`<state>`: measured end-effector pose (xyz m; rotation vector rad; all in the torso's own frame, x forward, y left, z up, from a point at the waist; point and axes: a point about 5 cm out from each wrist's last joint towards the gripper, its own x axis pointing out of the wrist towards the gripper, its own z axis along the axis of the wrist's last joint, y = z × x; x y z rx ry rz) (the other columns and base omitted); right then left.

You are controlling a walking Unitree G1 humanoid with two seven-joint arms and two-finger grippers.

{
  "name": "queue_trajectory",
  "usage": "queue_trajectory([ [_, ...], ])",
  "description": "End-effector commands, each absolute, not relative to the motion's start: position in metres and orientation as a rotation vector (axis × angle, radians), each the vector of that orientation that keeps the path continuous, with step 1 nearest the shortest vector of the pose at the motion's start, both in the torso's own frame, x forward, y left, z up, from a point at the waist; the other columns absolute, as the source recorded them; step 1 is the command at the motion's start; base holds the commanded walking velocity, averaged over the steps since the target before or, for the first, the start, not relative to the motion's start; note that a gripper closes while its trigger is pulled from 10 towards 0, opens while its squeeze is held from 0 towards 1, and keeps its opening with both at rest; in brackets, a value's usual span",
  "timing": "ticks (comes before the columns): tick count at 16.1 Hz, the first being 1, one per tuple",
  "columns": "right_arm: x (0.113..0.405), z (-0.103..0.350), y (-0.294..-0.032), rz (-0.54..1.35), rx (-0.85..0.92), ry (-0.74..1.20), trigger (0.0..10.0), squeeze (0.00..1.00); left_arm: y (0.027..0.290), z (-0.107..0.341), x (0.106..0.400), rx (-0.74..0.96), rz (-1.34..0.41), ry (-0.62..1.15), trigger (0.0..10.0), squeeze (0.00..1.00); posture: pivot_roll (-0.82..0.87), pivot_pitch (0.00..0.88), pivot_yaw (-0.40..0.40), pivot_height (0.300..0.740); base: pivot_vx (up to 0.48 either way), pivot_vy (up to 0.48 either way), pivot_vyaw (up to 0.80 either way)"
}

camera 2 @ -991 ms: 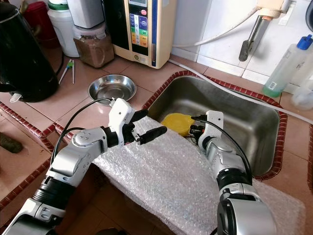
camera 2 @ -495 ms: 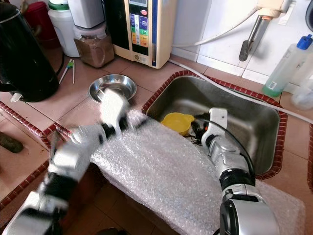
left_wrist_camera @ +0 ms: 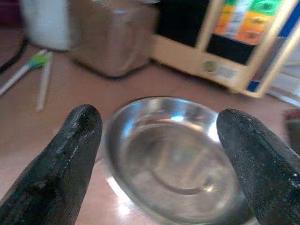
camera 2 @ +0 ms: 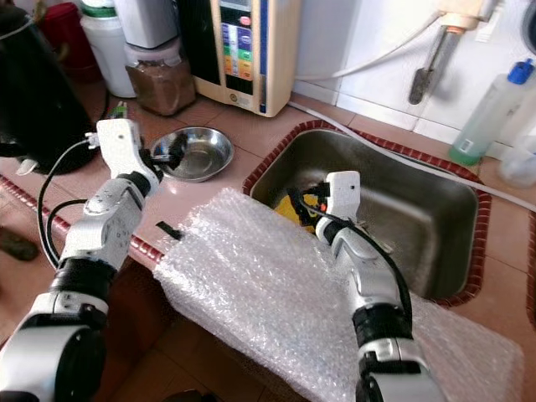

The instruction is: Kitchen organization

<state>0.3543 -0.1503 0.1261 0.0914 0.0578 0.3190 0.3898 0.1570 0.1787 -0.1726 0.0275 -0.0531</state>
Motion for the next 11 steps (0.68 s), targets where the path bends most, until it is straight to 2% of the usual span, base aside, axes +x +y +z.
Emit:
queue_trajectory([
  [1,0.353,0.129,-0.149,0.33,0.088,0.05,10.0,1.0,0.158,0.177,0.392,-0.19,-0.011,0.051,10.0,1.0,0.01,0.06,0.012,0.74,0.0,0.0,0.0],
  [2,0.35,0.126,-0.149,0.333,0.07,0.057,10.0,1.0,0.162,0.169,0.393,-0.135,0.042,0.105,10.0,1.0,0.02,0.06,0.012,0.74,0.0,0.0,0.0],
  [3,0.348,0.125,-0.149,0.337,0.073,0.06,10.0,1.0,0.162,0.166,0.394,-0.157,0.046,0.129,10.0,1.0,0.02,0.06,0.012,0.74,0.0,0.0,0.0],
  [4,0.344,0.123,-0.15,0.352,0.083,0.069,10.0,1.0,0.161,0.164,0.396,-0.129,0.052,0.148,10.0,0.97,0.01,0.061,0.014,0.74,0.0,0.0,0.0],
  [5,0.342,0.125,-0.149,0.368,0.094,0.053,10.0,0.8,0.159,0.161,0.396,-0.112,0.046,0.172,10.0,0.59,0.01,0.061,0.016,0.74,0.0,0.0,0.0],
  [6,0.341,0.127,-0.148,0.377,0.096,0.042,10.0,0.43,0.157,0.159,0.397,-0.092,0.042,0.187,10.0,0.48,0.01,0.061,0.017,0.74,0.0,0.0,0.0],
  [7,0.338,0.131,-0.144,0.418,0.121,0.014,10.0,0.0,0.153,0.156,0.398,-0.134,0.048,0.219,10.0,0.0,0.0,0.06,0.022,0.74,0.0,0.0,0.0],
  [11,0.323,0.137,-0.13,0.557,0.135,-0.019,10.0,0.0,0.147,0.153,0.402,-0.233,0.064,0.288,10.0,0.0,-0.01,0.06,0.034,0.74,0.0,0.0,0.0],
])
